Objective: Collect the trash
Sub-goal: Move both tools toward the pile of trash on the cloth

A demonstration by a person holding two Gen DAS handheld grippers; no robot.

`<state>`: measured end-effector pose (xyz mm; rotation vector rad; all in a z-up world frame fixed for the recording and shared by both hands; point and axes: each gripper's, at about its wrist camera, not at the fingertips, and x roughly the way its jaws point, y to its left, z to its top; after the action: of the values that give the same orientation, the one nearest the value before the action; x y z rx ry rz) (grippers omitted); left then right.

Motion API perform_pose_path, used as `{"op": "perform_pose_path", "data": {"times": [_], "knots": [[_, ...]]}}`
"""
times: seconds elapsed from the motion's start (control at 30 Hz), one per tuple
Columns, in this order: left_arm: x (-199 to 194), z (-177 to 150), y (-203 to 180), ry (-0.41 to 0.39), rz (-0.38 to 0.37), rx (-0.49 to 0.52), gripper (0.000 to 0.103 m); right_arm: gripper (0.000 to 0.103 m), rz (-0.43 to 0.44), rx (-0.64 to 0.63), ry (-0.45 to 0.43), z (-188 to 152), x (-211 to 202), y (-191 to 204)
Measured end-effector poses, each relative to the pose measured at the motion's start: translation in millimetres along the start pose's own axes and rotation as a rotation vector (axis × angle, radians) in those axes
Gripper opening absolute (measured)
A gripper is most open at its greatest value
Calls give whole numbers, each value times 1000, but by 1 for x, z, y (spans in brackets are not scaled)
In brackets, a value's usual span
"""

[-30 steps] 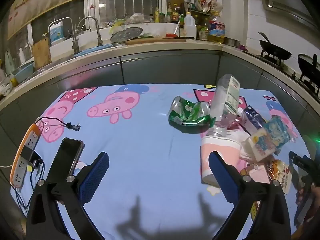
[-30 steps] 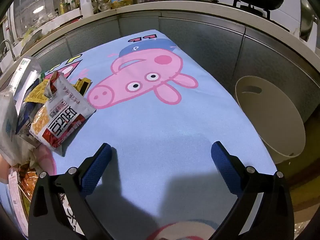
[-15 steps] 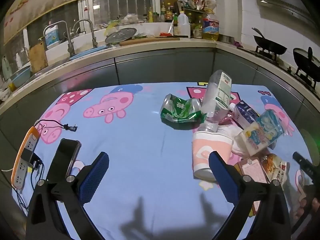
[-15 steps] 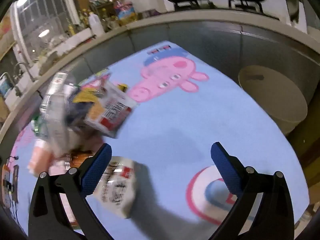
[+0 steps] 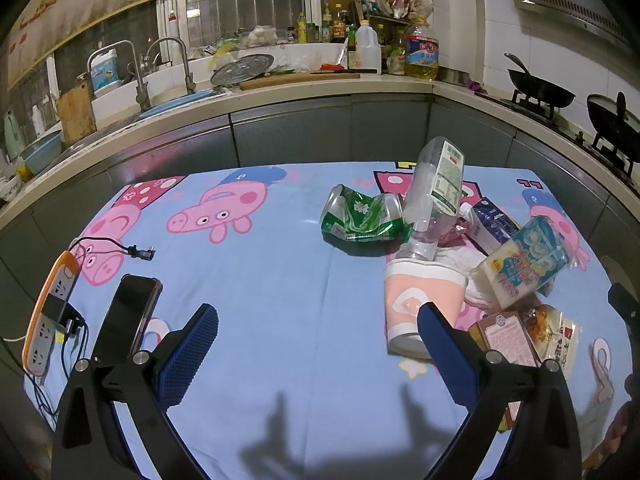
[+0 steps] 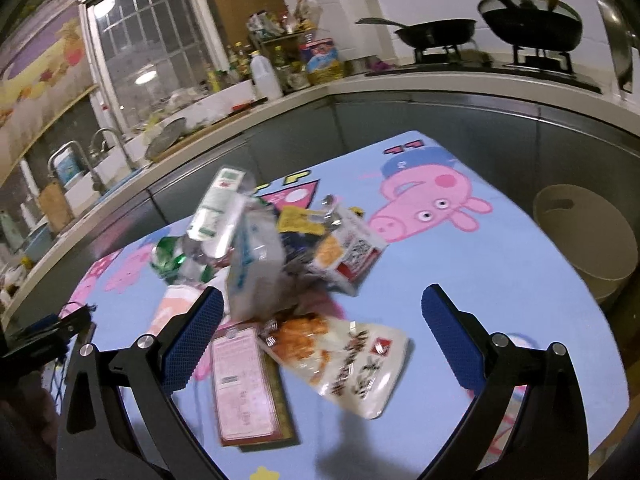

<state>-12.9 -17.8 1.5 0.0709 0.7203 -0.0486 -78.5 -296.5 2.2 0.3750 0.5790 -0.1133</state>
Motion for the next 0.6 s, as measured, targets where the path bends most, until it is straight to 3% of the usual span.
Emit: {"op": "perform_pose_path", "data": {"times": [0.6], "knots": [[5,-3,4,15,9,-4,99,98,28,41,66,-8,11,0]]}}
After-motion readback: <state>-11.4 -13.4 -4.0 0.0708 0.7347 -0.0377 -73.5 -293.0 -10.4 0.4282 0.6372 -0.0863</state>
